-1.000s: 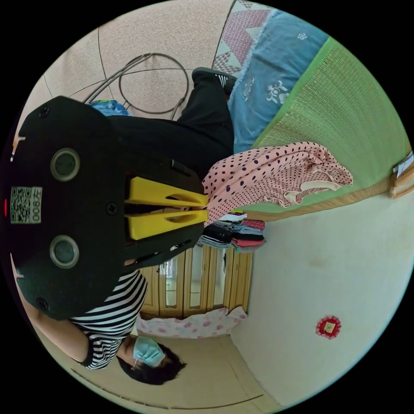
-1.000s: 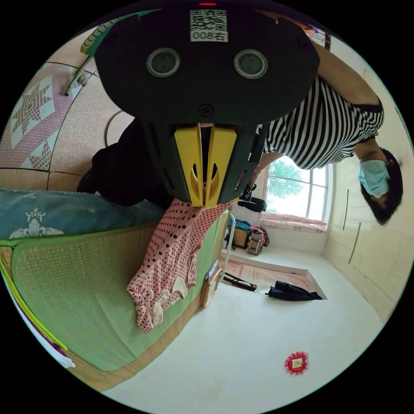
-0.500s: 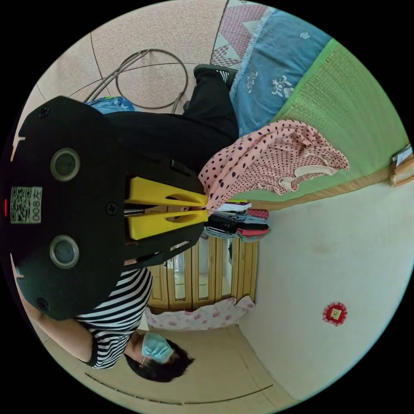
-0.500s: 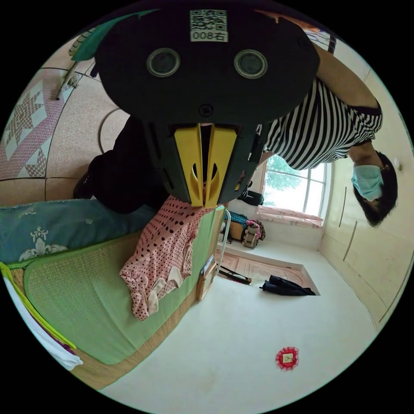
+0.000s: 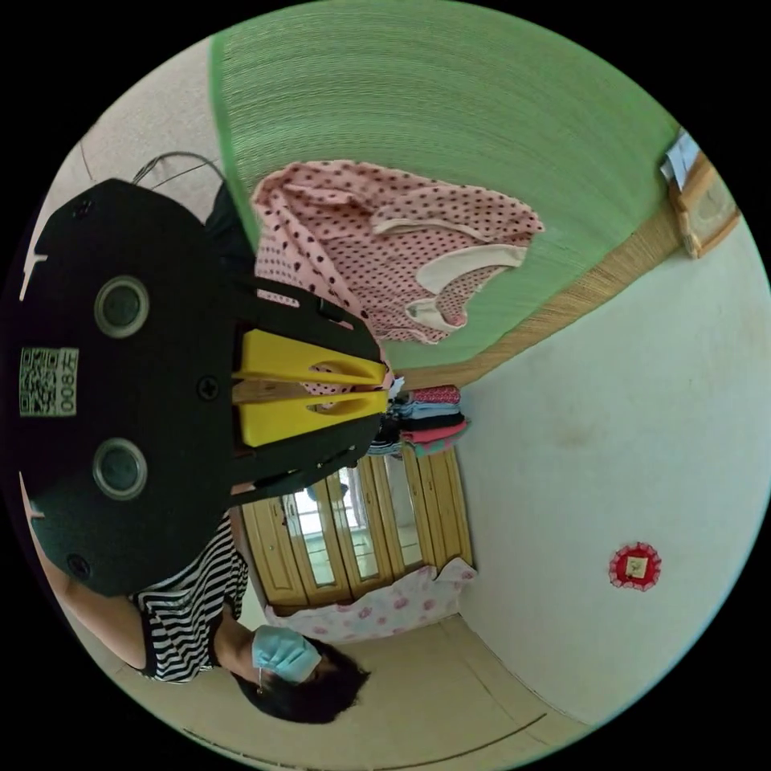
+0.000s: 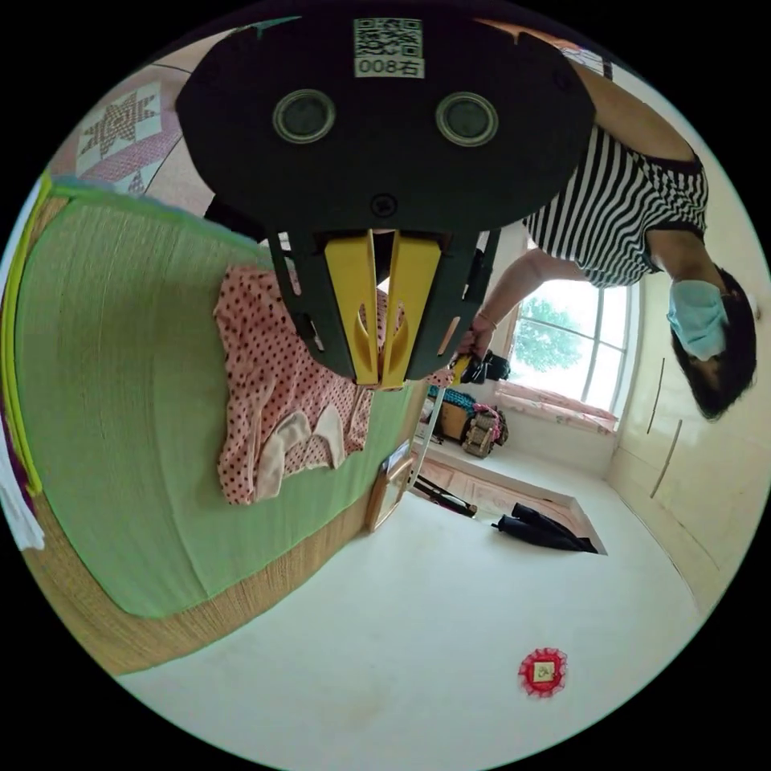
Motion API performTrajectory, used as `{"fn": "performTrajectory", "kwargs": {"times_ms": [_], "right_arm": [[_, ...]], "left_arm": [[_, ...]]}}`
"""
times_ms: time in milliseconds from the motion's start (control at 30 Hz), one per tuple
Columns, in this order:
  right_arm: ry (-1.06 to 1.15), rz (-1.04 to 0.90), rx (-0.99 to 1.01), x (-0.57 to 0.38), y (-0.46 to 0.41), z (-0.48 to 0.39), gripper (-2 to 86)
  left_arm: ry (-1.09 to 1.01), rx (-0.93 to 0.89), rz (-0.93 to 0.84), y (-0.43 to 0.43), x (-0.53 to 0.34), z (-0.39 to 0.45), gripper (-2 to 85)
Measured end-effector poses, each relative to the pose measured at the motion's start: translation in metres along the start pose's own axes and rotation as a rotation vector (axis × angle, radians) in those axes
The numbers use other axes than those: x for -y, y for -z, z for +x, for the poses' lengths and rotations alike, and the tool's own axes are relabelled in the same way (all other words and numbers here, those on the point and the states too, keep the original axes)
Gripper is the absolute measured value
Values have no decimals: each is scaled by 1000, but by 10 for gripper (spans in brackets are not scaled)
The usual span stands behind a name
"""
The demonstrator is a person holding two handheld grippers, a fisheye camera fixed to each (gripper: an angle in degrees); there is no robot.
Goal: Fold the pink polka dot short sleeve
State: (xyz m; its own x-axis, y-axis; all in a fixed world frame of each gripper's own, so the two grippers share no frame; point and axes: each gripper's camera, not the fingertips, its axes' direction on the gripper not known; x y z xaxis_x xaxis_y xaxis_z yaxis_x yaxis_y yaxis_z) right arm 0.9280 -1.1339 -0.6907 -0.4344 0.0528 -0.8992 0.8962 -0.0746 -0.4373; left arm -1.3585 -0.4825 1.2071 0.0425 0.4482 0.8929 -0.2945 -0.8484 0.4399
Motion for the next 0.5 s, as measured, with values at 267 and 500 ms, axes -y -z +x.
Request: {"fn": "performTrajectory", "kwargs": {"times_ms": [267,500], "right_arm": [[-79,-76,-61,150,-56,58,2],[-150,-125,-98,231,-106,99,3]], "left_arm": [[80,100,2,-43,132,-15,14],[147,186,-1,-73,210,-25,20]]}}
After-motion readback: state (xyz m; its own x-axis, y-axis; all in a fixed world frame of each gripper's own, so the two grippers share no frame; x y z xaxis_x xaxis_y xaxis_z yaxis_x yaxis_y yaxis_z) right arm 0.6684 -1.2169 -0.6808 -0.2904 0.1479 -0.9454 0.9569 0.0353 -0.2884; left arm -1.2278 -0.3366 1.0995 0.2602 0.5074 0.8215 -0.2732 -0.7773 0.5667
